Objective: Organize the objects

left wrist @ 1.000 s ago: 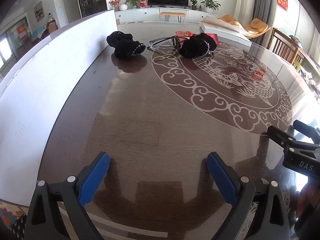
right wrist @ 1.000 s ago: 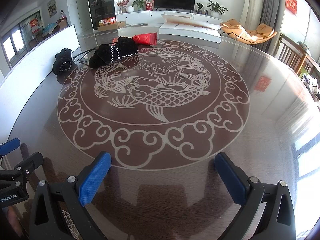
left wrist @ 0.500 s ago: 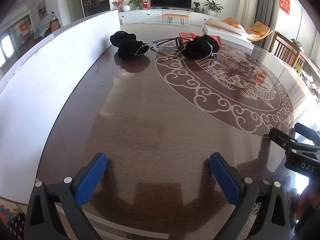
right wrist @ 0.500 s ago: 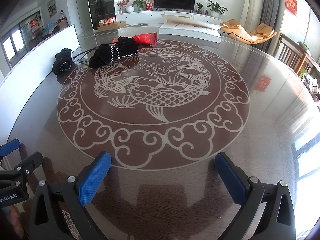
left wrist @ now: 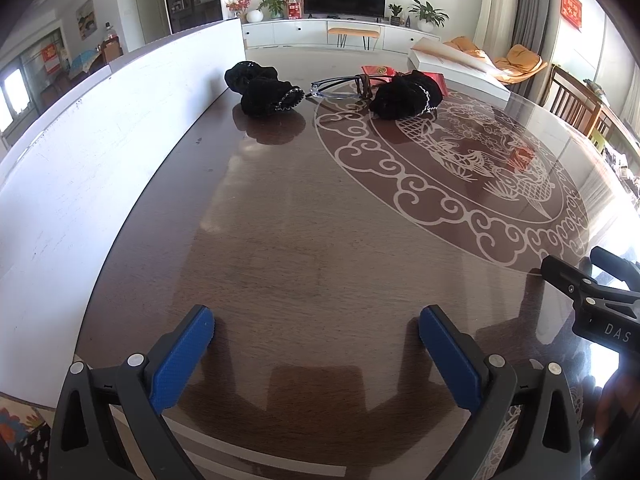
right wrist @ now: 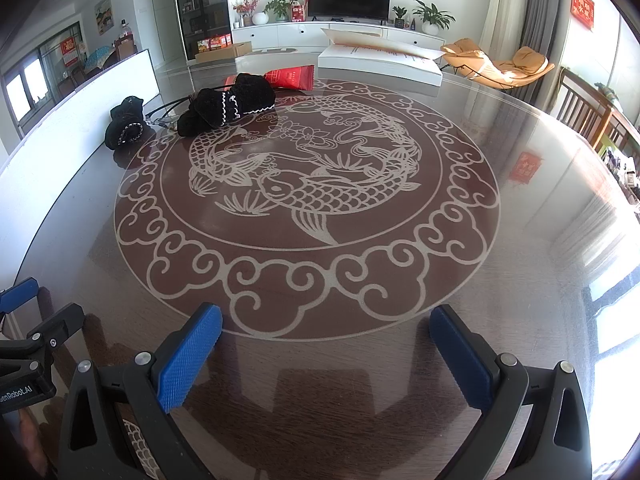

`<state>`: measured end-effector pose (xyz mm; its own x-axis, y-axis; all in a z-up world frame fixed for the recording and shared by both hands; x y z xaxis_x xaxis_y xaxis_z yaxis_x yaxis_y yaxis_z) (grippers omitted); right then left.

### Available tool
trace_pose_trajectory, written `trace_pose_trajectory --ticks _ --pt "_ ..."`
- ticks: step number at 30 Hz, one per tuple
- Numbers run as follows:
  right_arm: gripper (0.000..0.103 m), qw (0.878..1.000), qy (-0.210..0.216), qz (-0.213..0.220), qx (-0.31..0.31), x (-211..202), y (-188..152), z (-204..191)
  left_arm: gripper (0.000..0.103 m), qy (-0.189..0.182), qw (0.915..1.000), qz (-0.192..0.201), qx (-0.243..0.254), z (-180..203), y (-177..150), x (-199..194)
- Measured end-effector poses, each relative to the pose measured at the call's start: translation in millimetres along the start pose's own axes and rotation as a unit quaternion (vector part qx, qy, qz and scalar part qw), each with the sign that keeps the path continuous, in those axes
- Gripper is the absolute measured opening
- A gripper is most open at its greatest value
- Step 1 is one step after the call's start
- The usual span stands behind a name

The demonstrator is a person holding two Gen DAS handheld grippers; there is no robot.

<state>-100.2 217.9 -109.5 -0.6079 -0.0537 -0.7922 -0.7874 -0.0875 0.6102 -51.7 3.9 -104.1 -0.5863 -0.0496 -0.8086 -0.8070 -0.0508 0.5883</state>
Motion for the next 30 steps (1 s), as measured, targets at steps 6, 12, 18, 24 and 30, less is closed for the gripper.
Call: trace_pose_trajectory --ticks 6,12,18,24,30 --pt "0.103 1.0 0.0 0.0 0.0 0.0 0.0 0.0 0.103 0.011 0.9998 0.001 -0.017 -8.9 0.4 1.0" --pt "0.103 1.0 0.003 -0.005 -0.002 1.7 2.1 -1.1 0.103 0.017 0.9996 0.003 -0.025 -12.5 1.0 2.3" --pt "0.103 0.998 0.064 -0.007 0.004 12.9 59.8 -26.6 0.103 0.018 0.9995 0.004 -0.026 -13.0 1.5 2.9" --pt "0.101 0.997 0.077 -0.005 -0.01 49.7 158.8 -77.6 0.103 0.018 0.9995 0.005 -0.026 -13.2 0.8 2.8" --pt "0.093 0.994 0.072 -0.052 0.059 106.3 200.5 -95.3 0.103 0.018 0.9995 0.005 -0.026 -13.8 0.9 3.5"
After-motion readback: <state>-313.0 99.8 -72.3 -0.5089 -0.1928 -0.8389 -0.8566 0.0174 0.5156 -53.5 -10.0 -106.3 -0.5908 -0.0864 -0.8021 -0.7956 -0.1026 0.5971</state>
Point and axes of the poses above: each gripper's, at about its wrist camera, not at the fingertips, and x roughly the way its jaws point, z to its right, y to its top, the point moved 5 cm from there along x, roughly the way its jaws point, and after that the axes turned 2 degrees about z, right-handed, at the moved point
